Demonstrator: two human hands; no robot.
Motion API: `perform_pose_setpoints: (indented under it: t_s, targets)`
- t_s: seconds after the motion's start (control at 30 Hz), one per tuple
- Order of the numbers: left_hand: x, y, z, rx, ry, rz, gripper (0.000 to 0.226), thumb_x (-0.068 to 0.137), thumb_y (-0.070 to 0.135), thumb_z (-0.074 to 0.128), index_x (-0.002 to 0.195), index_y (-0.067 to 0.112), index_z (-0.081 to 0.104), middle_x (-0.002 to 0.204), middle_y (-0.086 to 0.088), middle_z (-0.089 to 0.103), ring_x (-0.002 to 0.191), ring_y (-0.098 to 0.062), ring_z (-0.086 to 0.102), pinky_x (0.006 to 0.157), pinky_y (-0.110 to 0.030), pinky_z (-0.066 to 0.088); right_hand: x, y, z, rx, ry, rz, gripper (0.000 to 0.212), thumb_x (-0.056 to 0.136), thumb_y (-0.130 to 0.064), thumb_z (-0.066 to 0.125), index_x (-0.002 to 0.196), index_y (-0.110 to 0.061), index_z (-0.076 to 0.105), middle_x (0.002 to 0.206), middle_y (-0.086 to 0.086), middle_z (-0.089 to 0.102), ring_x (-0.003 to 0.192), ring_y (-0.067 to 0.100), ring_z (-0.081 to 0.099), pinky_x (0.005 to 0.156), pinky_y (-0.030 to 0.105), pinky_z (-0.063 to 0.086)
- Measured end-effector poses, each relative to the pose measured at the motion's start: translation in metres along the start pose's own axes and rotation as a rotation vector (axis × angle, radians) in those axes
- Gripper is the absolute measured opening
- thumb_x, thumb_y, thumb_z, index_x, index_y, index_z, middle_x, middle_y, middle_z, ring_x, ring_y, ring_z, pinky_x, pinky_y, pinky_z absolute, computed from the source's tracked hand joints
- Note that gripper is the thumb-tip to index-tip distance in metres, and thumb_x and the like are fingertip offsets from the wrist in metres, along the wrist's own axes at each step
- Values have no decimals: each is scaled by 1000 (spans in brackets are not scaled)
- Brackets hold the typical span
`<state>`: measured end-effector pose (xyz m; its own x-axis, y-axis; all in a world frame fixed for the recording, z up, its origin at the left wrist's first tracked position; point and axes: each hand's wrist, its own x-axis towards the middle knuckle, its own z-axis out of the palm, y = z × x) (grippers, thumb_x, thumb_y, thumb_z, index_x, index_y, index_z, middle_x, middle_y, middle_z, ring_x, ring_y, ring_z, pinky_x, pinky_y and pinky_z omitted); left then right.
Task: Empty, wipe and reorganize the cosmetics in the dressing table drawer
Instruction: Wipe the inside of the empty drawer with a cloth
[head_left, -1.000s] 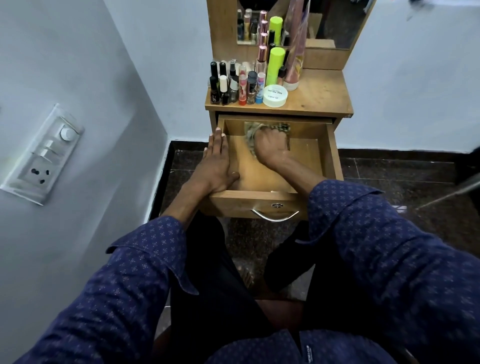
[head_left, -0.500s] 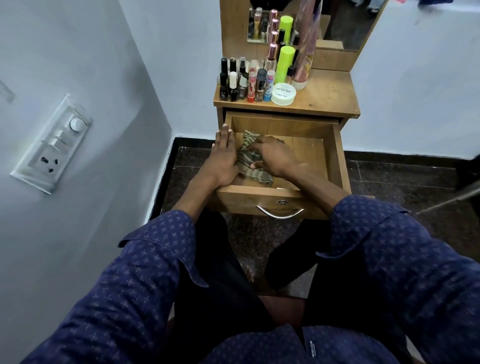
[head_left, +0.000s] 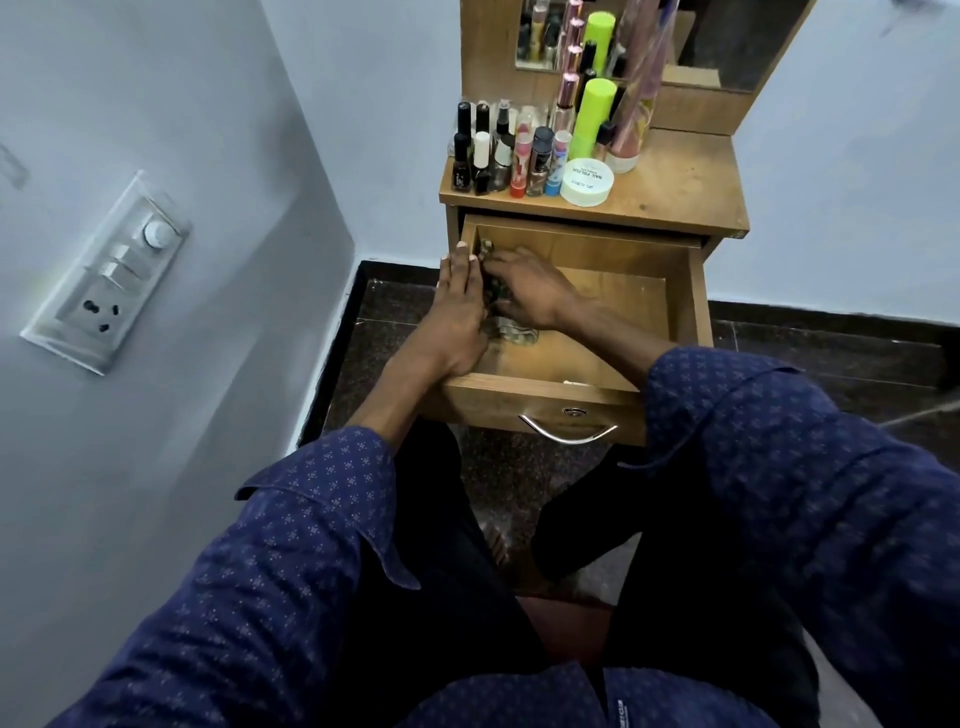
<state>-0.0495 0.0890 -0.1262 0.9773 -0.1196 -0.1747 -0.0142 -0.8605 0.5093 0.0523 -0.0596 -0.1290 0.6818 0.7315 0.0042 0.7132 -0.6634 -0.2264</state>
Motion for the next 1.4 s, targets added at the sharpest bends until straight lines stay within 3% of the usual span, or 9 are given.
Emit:
perform_pose_setpoints:
  t_s: [0.2, 0.3, 0.37, 0.5, 0.6, 0.9, 1.1, 1.23, 1.4]
  targets:
    - [-3, 3, -7, -53, 76, -19, 66, 114, 30, 30, 165, 2, -3, 172, -14, -22, 158, -29, -23, 128, -38, -10, -32, -8, 8, 205, -201, -290, 14, 85, -19, 82, 94, -13, 75, 101, 2, 68, 95, 15, 49, 91, 20, 35]
    - [-6, 3, -1, -38, 61, -32, 74, 113, 45, 26, 165, 4, -6, 171, -12, -24, 158, -26, -24, 127, -37, -10, -50, -9, 14, 198, -236, -347, 15, 88, -25, 80, 99, -16, 75, 103, -4, 61, 97, 12, 46, 87, 30, 43]
    - [-7, 1, 2, -8, 41, -37, 79, 112, 51, 26, 164, 4, -10, 170, -12, -27, 157, -26, -27, 128, -41, -9, -45, 4, 12, 93, -160, -264, 27, 89, -37, 78, 107, -17, 73, 112, 0, 58, 101, 16, 50, 85, 33, 45]
    - [-3, 5, 1, 40, 12, -9, 86, 111, 49, 34, 163, -1, -13, 169, -16, -29, 155, -30, -30, 130, -43, -8, -24, 40, -8, -17, -3, 57, 35, 95, -32, 72, 129, -25, 72, 142, 1, 59, 126, 24, 59, 98, 37, 49]
    - [-5, 8, 0, 53, 1, -11, 87, 111, 46, 38, 162, -1, -13, 169, -17, -29, 154, -32, -31, 129, -43, -10, -25, 36, -5, -48, 41, 126, 39, 95, -34, 73, 132, -24, 70, 146, 3, 57, 127, 27, 58, 97, 41, 52]
    - [5, 0, -1, 142, 17, -18, 86, 111, 45, 36, 162, -1, -15, 167, -18, -33, 153, -35, -33, 126, -44, -15, -71, 10, -5, 74, -294, -337, 34, 91, -36, 76, 124, -33, 75, 120, -3, 63, 105, 14, 56, 81, 30, 46]
    - [2, 7, 2, 131, -11, -8, 83, 112, 43, 35, 162, -2, -14, 168, -18, -30, 155, -32, -30, 128, -43, -10, -56, 65, -16, -122, -75, 182, 40, 94, -37, 72, 132, -24, 68, 129, 5, 66, 107, 26, 67, 79, 37, 54]
    - [-2, 8, -4, 155, 5, -32, 80, 113, 39, 34, 162, -1, -14, 169, -17, -28, 157, -29, -26, 127, -38, -8, -50, 42, -12, -126, 73, 323, 30, 96, -26, 70, 122, -11, 67, 117, 10, 72, 95, 28, 71, 77, 38, 59]
    - [-4, 4, -2, 140, 2, -32, 80, 112, 38, 36, 163, 0, -13, 169, -16, -29, 157, -29, -27, 128, -40, -8, -91, 13, -8, 85, -192, -63, 25, 87, -19, 81, 111, -24, 78, 104, -11, 63, 94, 9, 55, 75, 28, 43]
